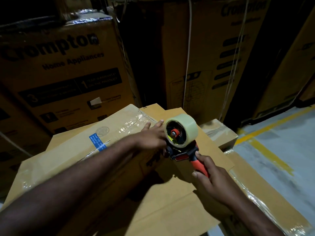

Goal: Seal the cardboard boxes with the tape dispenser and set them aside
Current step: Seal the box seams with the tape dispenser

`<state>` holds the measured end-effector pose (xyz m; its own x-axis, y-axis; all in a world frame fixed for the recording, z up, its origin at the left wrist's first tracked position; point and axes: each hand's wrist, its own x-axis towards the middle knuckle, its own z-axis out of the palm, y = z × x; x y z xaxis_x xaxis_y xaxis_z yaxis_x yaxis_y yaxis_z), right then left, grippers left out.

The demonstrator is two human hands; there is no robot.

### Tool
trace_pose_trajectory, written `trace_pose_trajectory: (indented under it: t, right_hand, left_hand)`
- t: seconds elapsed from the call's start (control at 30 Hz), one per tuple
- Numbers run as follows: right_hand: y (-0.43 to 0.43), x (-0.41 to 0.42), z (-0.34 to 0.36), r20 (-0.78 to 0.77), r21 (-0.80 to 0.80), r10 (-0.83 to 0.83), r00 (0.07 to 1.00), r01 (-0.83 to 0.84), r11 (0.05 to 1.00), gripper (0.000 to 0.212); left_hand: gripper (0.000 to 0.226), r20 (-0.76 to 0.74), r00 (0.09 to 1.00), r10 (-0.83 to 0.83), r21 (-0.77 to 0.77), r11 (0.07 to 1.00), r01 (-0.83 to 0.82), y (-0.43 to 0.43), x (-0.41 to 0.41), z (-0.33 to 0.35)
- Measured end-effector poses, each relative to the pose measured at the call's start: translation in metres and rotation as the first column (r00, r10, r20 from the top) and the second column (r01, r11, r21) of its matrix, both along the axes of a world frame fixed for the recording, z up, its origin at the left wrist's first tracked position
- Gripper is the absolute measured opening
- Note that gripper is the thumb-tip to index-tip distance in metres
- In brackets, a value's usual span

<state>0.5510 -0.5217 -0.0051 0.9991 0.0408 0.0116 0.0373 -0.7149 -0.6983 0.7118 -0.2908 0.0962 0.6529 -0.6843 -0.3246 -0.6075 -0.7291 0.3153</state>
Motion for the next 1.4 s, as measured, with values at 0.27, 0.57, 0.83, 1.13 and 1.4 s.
trace_pose_trajectory:
  t: [0.27,0.57,0.83,1.13,1.4]
  right_hand:
    - [-0.003,0.004,-0.003,0.073,-0.121,0.027,0.997,-0.018,0.993,0.062]
    - [-0.009,0.004,-0.012,0.127,-0.273,0.148,0.981,-0.109,0.956,0.061]
    - [0.005,-0.005,-0.026,-0.011,-0.005,0.024,1.000,-0.024,1.000,0.057]
    - [0.006,-0.001,-0.026,-0.376,0.639,-0.047,0.925,0.296,0.710,0.040]
    - [0.022,0.024,-0.016,-0.388,0.766,0.009,0.922,0.317,0.559,0.039]
  left_hand:
    - [0.074,0.000,0.993,0.120,-0.064,0.991,-0.120,0.006,0.019,-0.010]
    - [0.106,0.175,0.972,0.159,0.144,0.972,-0.185,-0.012,0.029,-0.016]
    - [0.098,0.269,0.952,0.144,0.086,0.981,-0.173,-0.006,0.024,-0.027]
    - [0.063,0.214,0.956,0.199,0.072,0.973,-0.219,0.004,0.011,-0.015]
    - [0.054,0.467,0.868,0.170,0.075,0.970,-0.230,0.059,-0.050,-0.032]
